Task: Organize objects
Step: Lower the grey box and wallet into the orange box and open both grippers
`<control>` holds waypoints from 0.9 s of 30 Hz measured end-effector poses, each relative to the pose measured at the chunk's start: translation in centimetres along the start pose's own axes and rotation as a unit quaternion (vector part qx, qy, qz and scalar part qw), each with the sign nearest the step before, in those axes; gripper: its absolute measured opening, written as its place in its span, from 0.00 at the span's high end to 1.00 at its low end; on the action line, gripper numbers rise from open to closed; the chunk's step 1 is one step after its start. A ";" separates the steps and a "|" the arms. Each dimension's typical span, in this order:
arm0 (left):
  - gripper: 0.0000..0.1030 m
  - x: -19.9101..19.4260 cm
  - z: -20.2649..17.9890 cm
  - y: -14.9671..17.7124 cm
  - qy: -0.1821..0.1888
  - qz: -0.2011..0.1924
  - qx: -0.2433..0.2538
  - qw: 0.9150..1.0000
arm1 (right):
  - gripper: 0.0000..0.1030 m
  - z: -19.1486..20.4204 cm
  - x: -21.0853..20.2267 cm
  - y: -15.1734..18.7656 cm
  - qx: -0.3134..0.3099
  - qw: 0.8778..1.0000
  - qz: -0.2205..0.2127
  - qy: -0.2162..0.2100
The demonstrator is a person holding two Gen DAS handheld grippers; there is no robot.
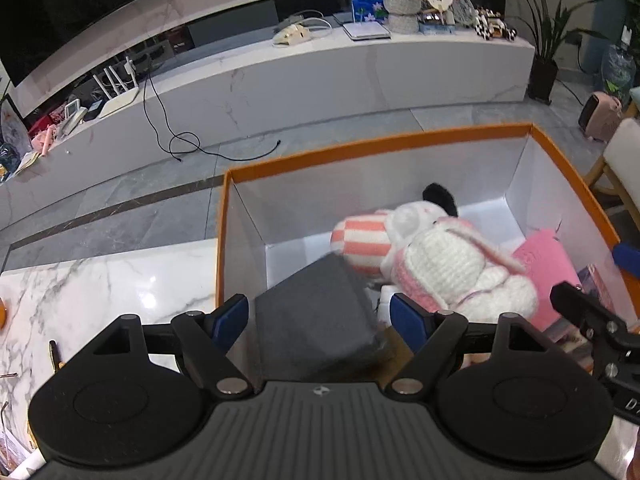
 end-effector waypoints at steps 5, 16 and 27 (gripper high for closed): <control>0.11 -0.5 0.2 -0.4 -0.005 -0.010 -0.004 1.000 | 0.13 -0.1 -0.2 -0.1 0.002 1.000 -0.003 0.002; 0.10 -2.9 0.5 -0.3 0.008 -0.049 -0.018 0.999 | 0.13 -1.6 -1.4 -1.6 0.031 0.999 -0.021 0.021; 0.10 -7.9 0.6 2.8 0.044 -0.108 -0.077 0.990 | 0.14 -7.2 -4.9 -5.6 0.117 0.991 -0.054 0.043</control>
Point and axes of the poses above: each gripper's, at about its wrist camera, not at the fingertips, and x roughly the way its jaws point, z to its left, y to its underside, the point moved 10 cm from there along x, roughly the way its jaws point, and after that the axes turned 4 degrees about -z, right-handed, at the moved point
